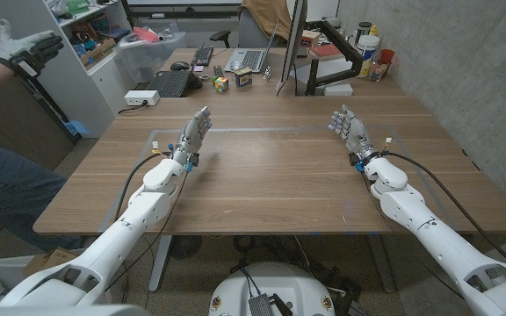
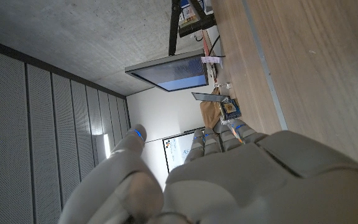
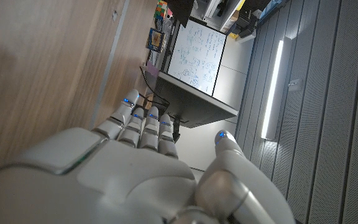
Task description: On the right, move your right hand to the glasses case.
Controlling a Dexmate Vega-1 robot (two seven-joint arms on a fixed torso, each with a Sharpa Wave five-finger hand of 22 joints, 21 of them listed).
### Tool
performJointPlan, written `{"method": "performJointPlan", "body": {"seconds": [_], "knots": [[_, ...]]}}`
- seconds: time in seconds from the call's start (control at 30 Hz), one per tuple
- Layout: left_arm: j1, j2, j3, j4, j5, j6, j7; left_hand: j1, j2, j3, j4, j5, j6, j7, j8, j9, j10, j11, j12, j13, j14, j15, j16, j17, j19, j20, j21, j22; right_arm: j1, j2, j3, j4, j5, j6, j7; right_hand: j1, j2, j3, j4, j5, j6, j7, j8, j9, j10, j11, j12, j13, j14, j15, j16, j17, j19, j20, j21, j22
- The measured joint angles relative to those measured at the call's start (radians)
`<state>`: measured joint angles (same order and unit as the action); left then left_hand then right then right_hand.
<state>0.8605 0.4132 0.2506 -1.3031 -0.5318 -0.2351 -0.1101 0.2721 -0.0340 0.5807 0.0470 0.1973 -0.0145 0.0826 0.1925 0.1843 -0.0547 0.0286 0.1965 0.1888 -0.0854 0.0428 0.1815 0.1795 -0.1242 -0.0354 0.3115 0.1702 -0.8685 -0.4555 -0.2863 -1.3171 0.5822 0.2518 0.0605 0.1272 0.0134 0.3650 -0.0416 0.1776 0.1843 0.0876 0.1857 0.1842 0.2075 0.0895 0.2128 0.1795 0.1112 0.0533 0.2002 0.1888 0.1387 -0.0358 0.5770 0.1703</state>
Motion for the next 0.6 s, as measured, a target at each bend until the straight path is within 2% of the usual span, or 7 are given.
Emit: {"method": "performJointPlan", "body": {"seconds": [0.13,0.17,0.23,0.37,0.4,0.5,0.6], "knots": [[0.01,-0.079,-0.093,-0.005,0.078,0.029,-0.051,0.004,0.004,0.0,0.0,0.0,0.0,0.0,0.0,0.0,0.0,0.0,0.0,0.0,0.0,0.0,0.0,0.0,0.0,0.0,0.0,0.0,-0.01,0.038,0.048,-0.006,-0.052,-0.021,0.026,0.0,0.0,0.0,0.0,0.0,0.0,0.0,0.0,0.0,0.0,0.0,0.0,0.0,0.0,0.0,0.0,0.0,0.0,0.0,0.0,0.0],[0.013,-0.112,-0.129,-0.008,0.115,0.043,-0.074,0.004,0.004,0.0,0.0,0.0,0.0,0.0,0.0,0.0,0.0,0.0,0.0,0.0,0.0,0.0,0.0,0.0,0.0,0.0,0.0,0.0,-0.014,0.062,0.077,-0.009,-0.077,-0.035,0.047,0.0,0.0,0.0,0.0,0.0,0.0,0.0,0.0,0.0,0.0,0.0,0.0,0.0,0.0,0.0,0.0,0.0,0.0,0.0,0.0,0.0],[0.015,-0.136,-0.157,-0.01,0.148,0.053,-0.096,0.004,0.004,0.0,0.0,0.0,0.0,0.0,0.0,0.0,0.0,0.0,0.0,0.0,0.0,0.0,0.0,0.0,0.0,0.0,0.0,0.0,-0.018,0.081,0.1,-0.011,-0.095,-0.042,0.058,0.0,0.0,0.0,0.0,0.0,0.0,0.0,0.0,0.0,0.0,0.0,0.0,0.0,0.0,0.0,0.0,0.0,0.0,0.0,0.0,0.0],[0.018,-0.22,-0.249,-0.017,0.237,0.08,-0.152,0.004,0.004,0.0,0.0,0.0,0.0,0.0,0.0,0.0,0.0,0.0,0.0,0.0,0.0,0.0,0.0,0.0,0.0,0.0,0.0,0.0,-0.024,0.13,0.158,-0.017,-0.155,-0.067,0.098,0.0,0.0,0.0,0.0,0.0,0.0,0.0,0.0,0.0,0.0,0.0,0.0,0.0,0.0,0.0,0.0,0.0,0.0,0.0,0.0,0.0],[0.018,-0.22,-0.249,-0.017,0.237,0.08,-0.152,0.004,0.004,0.0,0.0,0.0,0.0,0.0,0.0,0.0,0.0,0.0,0.0,0.0,0.0,0.0,0.0,0.0,0.0,0.0,0.0,0.0,-0.024,0.13,0.158,-0.017,-0.155,-0.067,0.098,0.0,0.0,0.0,0.0,0.0,0.0,0.0,0.0,0.0,0.0,0.0,0.0,0.0,0.0,0.0,0.0,0.0,0.0,0.0,0.0,0.0],[0.018,-0.284,-0.317,-0.02,0.309,0.098,-0.199,0.004,0.004,0.0,0.0,0.0,0.0,0.0,0.0,0.0,0.0,0.0,0.0,0.0,0.0,0.0,0.0,0.0,0.0,0.0,0.0,0.0,-0.029,0.17,0.205,-0.022,-0.185,-0.078,0.117,0.0,0.0,0.0,0.0,0.0,0.0,0.0,0.0,0.0,0.0,0.0,0.0,0.0,0.0,0.0,0.0,0.0,0.0,0.0,0.0,0.0],[0.014,-0.321,-0.354,-0.02,0.349,0.107,-0.226,0.008,0.008,0.0,0.0,0.0,0.0,0.0,0.0,0.0,0.0,0.0,0.0,0.0,0.0,0.0,0.0,0.0,0.0,0.0,0.0,0.0,-0.033,0.196,0.236,-0.026,-0.234,-0.095,0.15,0.0,0.0,0.0,0.0,0.0,0.0,0.0,0.0,0.0,0.0,0.0,0.0,0.0,0.0,0.0,0.0,0.0,0.0,0.0,0.0,0.0]]}}
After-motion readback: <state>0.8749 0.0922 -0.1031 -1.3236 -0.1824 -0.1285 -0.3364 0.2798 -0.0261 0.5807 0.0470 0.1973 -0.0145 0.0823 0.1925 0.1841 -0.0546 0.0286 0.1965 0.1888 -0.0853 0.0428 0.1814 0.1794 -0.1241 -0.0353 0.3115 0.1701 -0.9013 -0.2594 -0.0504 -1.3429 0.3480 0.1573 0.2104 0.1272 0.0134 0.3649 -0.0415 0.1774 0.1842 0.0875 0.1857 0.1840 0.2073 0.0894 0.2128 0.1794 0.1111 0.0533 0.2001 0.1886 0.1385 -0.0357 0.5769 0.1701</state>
